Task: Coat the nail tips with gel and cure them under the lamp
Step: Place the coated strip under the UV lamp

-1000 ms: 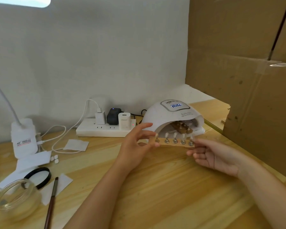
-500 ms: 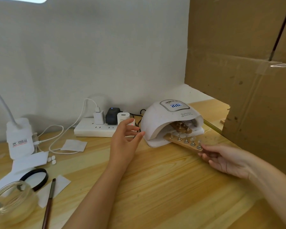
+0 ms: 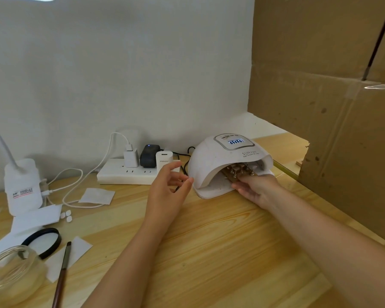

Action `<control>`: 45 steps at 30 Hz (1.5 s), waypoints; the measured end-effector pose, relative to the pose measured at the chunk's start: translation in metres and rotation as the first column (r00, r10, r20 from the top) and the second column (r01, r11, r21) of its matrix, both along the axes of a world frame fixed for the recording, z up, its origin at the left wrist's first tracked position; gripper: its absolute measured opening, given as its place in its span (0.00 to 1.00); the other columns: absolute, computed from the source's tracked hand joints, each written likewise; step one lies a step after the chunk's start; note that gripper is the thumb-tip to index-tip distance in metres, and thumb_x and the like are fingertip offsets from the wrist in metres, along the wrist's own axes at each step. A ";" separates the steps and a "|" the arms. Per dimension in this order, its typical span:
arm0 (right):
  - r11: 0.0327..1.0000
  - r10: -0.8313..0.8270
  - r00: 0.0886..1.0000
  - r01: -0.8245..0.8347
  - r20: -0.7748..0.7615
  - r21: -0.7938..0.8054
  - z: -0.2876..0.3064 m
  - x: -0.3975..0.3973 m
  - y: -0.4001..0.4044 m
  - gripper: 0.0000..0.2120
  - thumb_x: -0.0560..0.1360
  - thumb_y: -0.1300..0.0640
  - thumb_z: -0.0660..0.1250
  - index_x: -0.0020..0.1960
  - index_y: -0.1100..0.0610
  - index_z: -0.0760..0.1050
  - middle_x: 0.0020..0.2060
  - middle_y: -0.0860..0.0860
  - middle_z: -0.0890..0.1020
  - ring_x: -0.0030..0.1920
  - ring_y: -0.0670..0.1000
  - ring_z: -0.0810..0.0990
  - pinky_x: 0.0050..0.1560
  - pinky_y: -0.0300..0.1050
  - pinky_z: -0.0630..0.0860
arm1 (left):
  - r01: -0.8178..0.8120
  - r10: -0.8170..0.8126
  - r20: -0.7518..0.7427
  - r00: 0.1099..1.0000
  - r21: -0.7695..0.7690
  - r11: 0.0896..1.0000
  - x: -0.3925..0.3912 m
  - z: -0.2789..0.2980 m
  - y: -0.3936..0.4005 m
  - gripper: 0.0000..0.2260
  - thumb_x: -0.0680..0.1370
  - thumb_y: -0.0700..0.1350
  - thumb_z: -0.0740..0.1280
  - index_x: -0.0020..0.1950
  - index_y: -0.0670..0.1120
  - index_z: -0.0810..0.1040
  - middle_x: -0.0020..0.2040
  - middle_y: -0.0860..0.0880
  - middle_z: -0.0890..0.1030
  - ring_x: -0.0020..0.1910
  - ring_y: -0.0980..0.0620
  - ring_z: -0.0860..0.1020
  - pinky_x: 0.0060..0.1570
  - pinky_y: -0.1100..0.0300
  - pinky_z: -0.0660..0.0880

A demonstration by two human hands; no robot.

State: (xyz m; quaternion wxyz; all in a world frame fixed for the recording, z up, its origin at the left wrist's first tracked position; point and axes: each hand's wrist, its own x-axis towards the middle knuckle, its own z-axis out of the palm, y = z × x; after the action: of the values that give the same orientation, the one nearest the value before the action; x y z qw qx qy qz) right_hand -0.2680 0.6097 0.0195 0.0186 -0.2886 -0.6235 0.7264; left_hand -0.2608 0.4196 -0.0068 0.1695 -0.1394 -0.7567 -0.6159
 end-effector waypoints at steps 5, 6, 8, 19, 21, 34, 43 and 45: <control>0.987 -0.059 0.995 0.070 -0.078 0.145 -0.005 -0.007 -0.008 0.08 0.75 0.66 0.65 0.39 0.61 0.69 0.31 0.55 0.77 0.28 0.47 0.76 0.20 0.34 0.74 | -0.012 0.012 -0.019 1.000 -0.018 1.000 0.000 0.000 0.000 0.14 0.74 0.40 0.68 0.55 0.54 0.71 0.40 0.56 0.78 0.39 0.66 0.76 0.40 0.75 0.70; 0.988 -0.067 0.993 0.080 -0.098 0.129 -0.006 -0.006 -0.009 0.08 0.75 0.65 0.65 0.39 0.60 0.69 0.32 0.55 0.78 0.28 0.46 0.77 0.21 0.33 0.74 | -0.017 0.017 -0.021 1.000 -0.017 1.000 0.000 0.000 0.000 0.14 0.74 0.40 0.68 0.55 0.54 0.71 0.40 0.56 0.78 0.39 0.66 0.76 0.40 0.75 0.70; 0.990 -0.066 0.988 0.082 -0.141 0.112 -0.008 -0.002 -0.009 0.07 0.75 0.65 0.65 0.40 0.58 0.70 0.33 0.54 0.79 0.27 0.44 0.77 0.22 0.33 0.73 | -0.031 0.031 -0.024 0.999 -0.007 0.999 0.000 0.000 -0.001 0.14 0.74 0.40 0.68 0.56 0.53 0.72 0.39 0.57 0.78 0.39 0.66 0.75 0.40 0.75 0.70; 0.331 0.413 0.857 0.173 -0.307 0.928 0.047 0.023 0.012 0.07 0.74 0.54 0.60 0.44 0.52 0.77 0.29 0.45 0.75 0.30 0.45 0.72 0.31 0.41 0.67 | -0.058 0.058 -0.031 0.998 0.000 0.998 0.000 0.000 0.002 0.14 0.74 0.41 0.67 0.50 0.59 0.72 0.38 0.58 0.77 0.39 0.66 0.74 0.39 0.74 0.68; 0.188 0.449 0.882 0.064 -0.144 0.980 0.065 0.000 0.011 0.14 0.77 0.54 0.57 0.60 0.46 0.74 0.36 0.44 0.75 0.37 0.45 0.73 0.33 0.39 0.64 | -0.062 0.062 -0.022 0.998 -0.009 0.998 0.001 0.000 0.001 0.14 0.75 0.41 0.67 0.49 0.62 0.71 0.38 0.58 0.77 0.39 0.67 0.74 0.40 0.75 0.68; -0.283 0.353 0.921 -0.061 0.164 0.957 0.067 -0.038 0.005 0.18 0.79 0.55 0.49 0.58 0.52 0.77 0.46 0.52 0.68 0.52 0.54 0.67 0.48 0.45 0.57 | -0.013 0.014 -0.034 0.999 0.030 0.999 0.002 -0.002 0.002 0.16 0.74 0.37 0.66 0.47 0.59 0.73 0.37 0.54 0.78 0.32 0.64 0.73 0.34 0.74 0.67; 0.302 0.261 0.791 0.477 -0.553 0.825 0.020 0.012 0.021 0.09 0.70 0.54 0.57 0.45 0.53 0.73 0.32 0.46 0.71 0.34 0.48 0.71 0.33 0.39 0.60 | 0.001 -0.008 -0.081 0.997 -0.084 0.996 0.005 -0.004 0.004 0.15 0.74 0.37 0.66 0.49 0.58 0.72 0.41 0.57 0.80 0.41 0.68 0.76 0.42 0.78 0.67; 0.310 0.178 0.867 0.399 -0.465 0.863 0.002 0.021 0.031 0.04 0.70 0.53 0.62 0.38 0.51 0.68 0.29 0.46 0.70 0.30 0.43 0.69 0.28 0.36 0.58 | -0.001 -0.007 -0.081 0.997 -0.091 0.996 0.005 -0.004 0.005 0.14 0.74 0.37 0.66 0.49 0.56 0.73 0.41 0.57 0.80 0.41 0.67 0.75 0.41 0.78 0.66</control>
State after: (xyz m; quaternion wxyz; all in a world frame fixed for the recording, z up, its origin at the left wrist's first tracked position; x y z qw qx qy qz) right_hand -0.2468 0.6407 0.0214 0.3889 -0.0766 -0.8786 0.2665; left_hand -0.2558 0.4251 -0.0106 0.1926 -0.1731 -0.7762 -0.5748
